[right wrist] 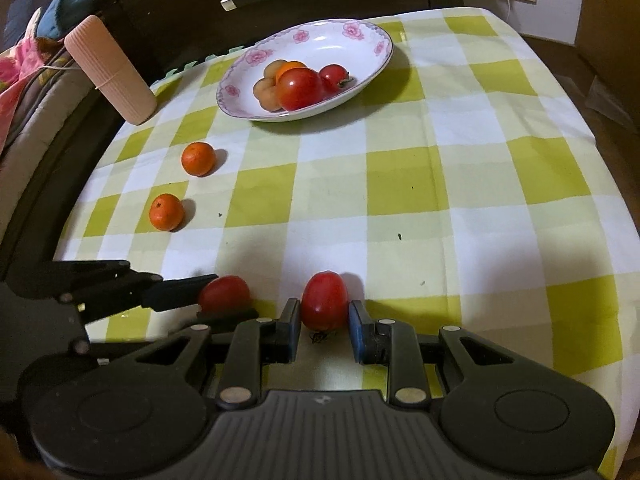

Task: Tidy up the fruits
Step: 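Close left tool on the red tomato and lift it while right tool holds the cherry tomato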

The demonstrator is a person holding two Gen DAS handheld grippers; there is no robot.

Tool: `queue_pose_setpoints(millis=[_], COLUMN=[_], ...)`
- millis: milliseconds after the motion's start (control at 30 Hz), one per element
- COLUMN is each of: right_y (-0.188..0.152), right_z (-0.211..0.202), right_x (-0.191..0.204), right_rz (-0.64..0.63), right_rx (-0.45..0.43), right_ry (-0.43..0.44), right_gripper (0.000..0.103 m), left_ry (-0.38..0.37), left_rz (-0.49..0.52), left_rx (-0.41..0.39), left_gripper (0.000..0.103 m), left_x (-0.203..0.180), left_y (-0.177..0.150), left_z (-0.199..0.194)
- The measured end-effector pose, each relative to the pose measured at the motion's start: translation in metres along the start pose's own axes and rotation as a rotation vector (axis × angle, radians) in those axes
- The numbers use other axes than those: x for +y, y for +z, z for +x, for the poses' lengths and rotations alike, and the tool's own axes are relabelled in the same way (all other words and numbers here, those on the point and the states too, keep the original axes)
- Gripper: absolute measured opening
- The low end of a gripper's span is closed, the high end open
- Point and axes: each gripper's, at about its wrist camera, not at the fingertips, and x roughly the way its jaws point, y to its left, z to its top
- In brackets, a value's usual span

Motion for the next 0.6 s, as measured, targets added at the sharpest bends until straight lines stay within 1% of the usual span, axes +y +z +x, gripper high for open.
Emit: queue_pose_setpoints(millis=[133,267,333,433,500,567,600], right_y=[-0.003,-0.010,-0.015,-0.017,-0.017,-0.017,-0.017], right_z=[-0.002,-0.004,-0.002,-0.001,0.000,0.000,0.000], right_x=[0.005,0.017,0.023,0.030,0.029,0.029,0.030], right_rz=[-0.014,-0.054,-0.081,-0.123,-0.117,-0.111,-0.114], right_rx=[0.006,0.007,0.017,0.005,0.008,0.006,0.004], right_ry=[0.012,0.030,0.025,-0.002,-0.005,-0.005,-0.009], right_gripper=[0.025,0.025,0.025,0.025,0.025,0.025,0.025], left_ry=[0.031,0.050,0.053,0.050,0.051,0.049,0.048], left_rz=[-0.022,-0.057,-0.070,-0.067,-0.066,-0.061,-0.059], left_rx=[-0.002,-0.002,0.008,0.012,0.012,0.007,0.006], left_gripper=[0.037,0.037,0.037,0.038,0.039,0.042,0.049], left_x=[0.008,0.016,0.019,0.018,0.017,0.017,0.017], left_y=[-0.005,-0.011,-0.013,-0.015,-0.016,-0.017,-0.017], left_z=[-0.012,-0.019,-0.018,-0.016,-0.014,-0.013,-0.013])
